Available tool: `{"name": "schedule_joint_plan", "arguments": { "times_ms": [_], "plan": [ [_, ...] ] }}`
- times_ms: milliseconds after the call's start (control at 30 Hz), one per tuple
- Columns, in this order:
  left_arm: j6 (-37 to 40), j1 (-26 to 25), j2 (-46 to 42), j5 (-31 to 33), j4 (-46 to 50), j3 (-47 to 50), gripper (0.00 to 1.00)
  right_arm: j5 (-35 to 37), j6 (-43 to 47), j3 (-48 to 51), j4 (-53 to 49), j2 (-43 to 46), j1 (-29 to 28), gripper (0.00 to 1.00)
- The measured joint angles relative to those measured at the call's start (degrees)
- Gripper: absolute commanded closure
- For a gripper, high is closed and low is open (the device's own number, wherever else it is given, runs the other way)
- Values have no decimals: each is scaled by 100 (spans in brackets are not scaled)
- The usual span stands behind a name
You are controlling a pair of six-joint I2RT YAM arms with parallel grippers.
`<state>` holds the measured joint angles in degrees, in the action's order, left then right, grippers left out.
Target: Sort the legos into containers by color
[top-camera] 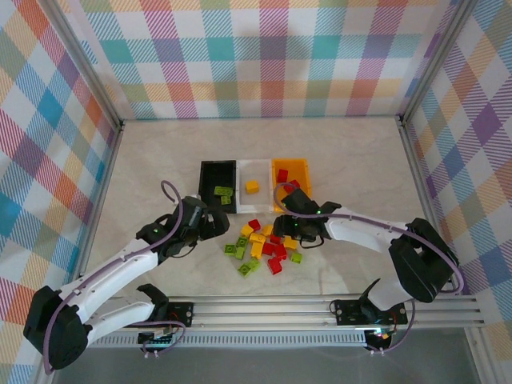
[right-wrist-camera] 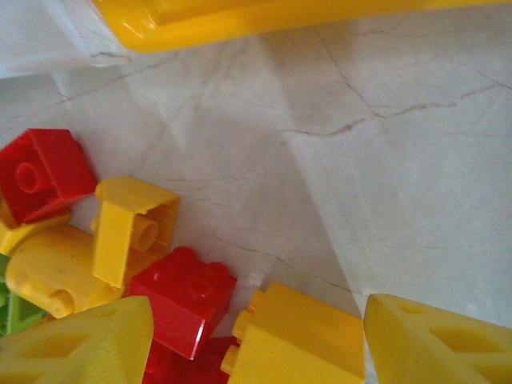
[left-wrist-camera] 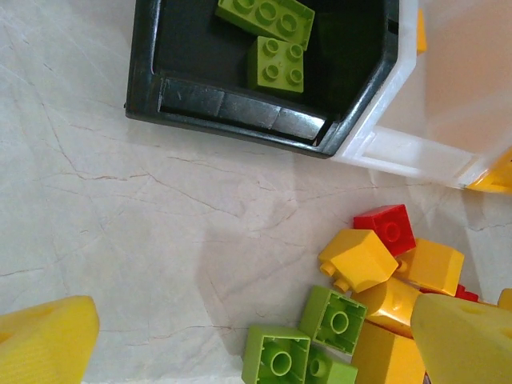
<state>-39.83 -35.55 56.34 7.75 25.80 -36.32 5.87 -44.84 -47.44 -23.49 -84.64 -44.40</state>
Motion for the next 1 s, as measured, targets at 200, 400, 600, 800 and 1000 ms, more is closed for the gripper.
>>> {"name": "schedule_joint_plan", "arguments": {
  "times_ms": [200, 400, 600, 800, 1000],
  "plan": [
    [-2, 0, -11, 24, 0, 2, 0, 203, -195, 192, -278, 254, -120, 29],
    [0, 0, 57, 55, 0, 2, 0, 319, -332, 417, -374, 334, -144, 33],
    [2, 0, 59, 90, 0, 2, 0, 616, -402, 448, -601, 466, -55, 35],
    [13, 0, 59, 79, -7, 2, 0, 706, -249, 564, -870, 927, 153, 28],
    [66, 0, 59, -83, -90, 9, 0, 474, -387, 566, -688, 964, 142, 25]
  ]
}}
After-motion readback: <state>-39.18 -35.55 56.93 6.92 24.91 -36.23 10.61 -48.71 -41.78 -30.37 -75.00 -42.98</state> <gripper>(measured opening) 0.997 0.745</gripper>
